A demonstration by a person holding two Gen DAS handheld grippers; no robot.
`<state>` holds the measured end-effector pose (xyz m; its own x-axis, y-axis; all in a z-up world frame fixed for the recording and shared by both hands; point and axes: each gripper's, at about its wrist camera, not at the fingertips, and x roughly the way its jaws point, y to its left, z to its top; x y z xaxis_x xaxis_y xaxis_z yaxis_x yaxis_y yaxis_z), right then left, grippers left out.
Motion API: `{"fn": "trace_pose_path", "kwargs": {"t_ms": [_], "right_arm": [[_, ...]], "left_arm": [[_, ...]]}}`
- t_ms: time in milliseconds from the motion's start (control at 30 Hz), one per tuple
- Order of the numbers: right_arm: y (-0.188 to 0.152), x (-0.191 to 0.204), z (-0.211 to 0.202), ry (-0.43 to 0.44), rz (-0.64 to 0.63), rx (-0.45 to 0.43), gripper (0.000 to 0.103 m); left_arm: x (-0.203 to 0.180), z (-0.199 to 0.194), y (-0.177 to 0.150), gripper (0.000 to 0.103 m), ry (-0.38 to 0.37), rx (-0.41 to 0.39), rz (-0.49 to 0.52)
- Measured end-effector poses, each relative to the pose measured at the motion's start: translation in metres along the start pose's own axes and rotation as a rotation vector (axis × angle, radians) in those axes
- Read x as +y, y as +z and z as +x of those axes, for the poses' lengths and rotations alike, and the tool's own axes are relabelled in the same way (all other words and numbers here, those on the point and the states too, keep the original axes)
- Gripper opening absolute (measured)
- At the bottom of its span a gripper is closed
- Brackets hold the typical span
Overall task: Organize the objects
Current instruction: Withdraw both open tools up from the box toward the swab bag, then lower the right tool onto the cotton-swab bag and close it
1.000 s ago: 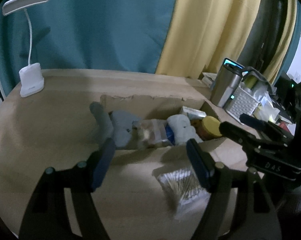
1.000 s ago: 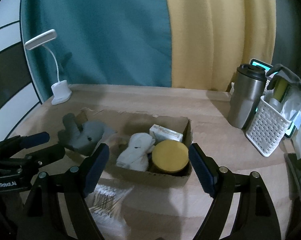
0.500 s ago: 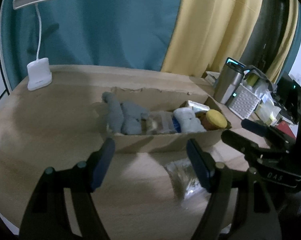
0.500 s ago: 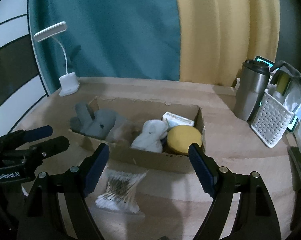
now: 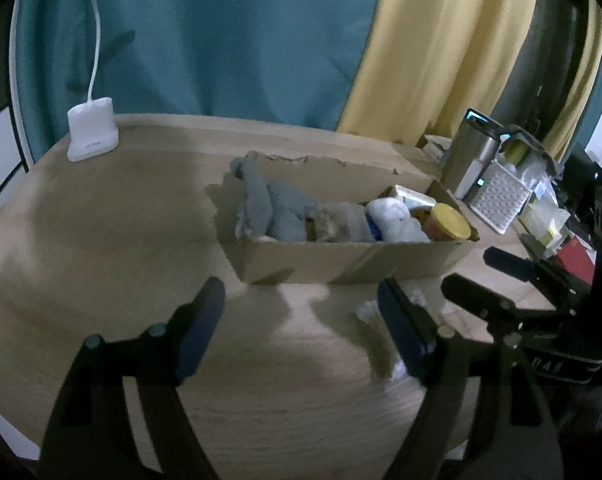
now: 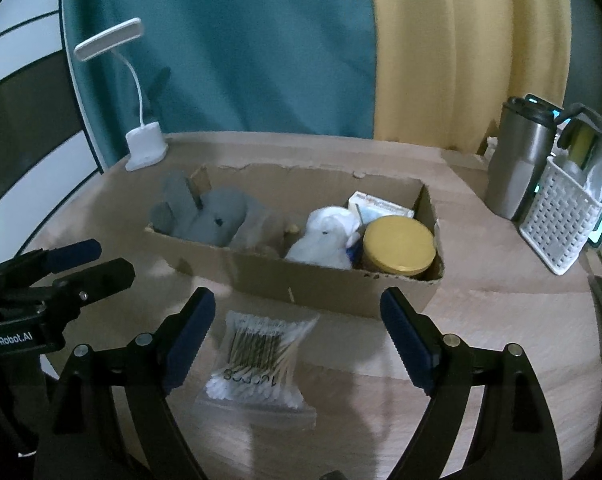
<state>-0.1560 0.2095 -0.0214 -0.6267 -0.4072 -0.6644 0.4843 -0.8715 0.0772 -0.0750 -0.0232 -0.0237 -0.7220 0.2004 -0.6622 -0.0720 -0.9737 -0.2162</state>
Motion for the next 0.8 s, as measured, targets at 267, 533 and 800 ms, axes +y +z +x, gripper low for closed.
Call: {"fn": "trace_pose_path", "kwargs": {"t_ms": [267,533,800], "right_arm": [[-0.008,0.01,0.01,0.016,-0.019,0.034,0.087],[-0.015,0.015,0.022,0.028,-0.02,0.075,0.087],[-0.02,0.017,0.033,0.034,-0.014,0.11,0.087]], "left_arm": [[0.01,0.004,-0.008,0.08,0.006,0.02,-0.011],[0.017,0.011,-0.015,0.08,0.006,0.043,-0.02],[0.023,0.018,-0.018,0.08,0.009,0.063,-0.029]]}}
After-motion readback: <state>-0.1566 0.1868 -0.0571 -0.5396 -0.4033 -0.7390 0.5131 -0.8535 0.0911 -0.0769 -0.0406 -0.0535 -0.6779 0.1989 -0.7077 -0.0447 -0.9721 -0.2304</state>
